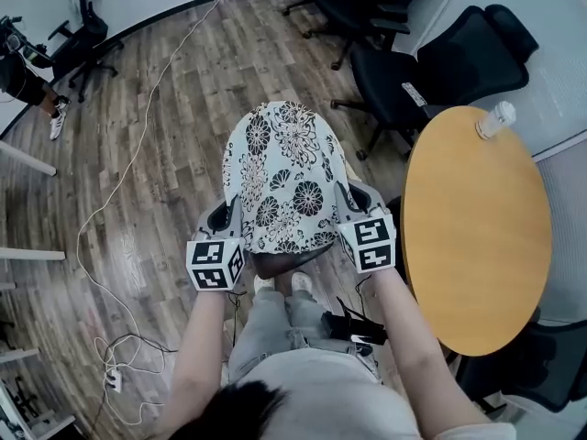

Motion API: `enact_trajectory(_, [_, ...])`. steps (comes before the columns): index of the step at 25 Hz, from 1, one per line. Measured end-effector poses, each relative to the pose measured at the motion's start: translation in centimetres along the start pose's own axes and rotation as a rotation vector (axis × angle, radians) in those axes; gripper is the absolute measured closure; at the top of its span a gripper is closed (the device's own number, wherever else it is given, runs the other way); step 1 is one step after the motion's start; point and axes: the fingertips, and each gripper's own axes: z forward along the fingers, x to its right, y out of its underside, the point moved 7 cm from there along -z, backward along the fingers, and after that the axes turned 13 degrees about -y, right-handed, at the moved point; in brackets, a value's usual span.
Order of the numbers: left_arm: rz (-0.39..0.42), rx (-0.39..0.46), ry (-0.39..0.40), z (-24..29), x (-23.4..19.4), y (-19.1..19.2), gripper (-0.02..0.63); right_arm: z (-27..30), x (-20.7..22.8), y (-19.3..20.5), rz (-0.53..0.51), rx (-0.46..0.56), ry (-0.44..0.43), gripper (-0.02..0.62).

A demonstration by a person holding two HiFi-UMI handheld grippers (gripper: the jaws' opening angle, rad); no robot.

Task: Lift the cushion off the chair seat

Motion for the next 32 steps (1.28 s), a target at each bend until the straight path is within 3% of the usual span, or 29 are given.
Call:
enact_trajectory(7, [0.086,0.103,0.008,-1.3,1.0,-4.3,0.589,-2.6,-0.2,-3.6,-0.094,0.084,0.059,0.558])
enact_trajectory(20, [0.081,0.238,0.002,-2.3,1.2,-9.1,0.589,-4.7,-1.2,-8.0,-0.078,0.258,0.14,0.558])
enact_trajectory(27, [0.107,0.409,-0.019,-3.9,2.3,-12.6,0.589,-6.2,-2.6,-11.5,-0.257,0.404,0.141,0.558])
enact_trajectory(32, [0.125,0.49,-0.03,-5.0,2.6,-13.9,0.589,-7.0,-3.5,-12.3,-0.271,0.468,0.167,0.558])
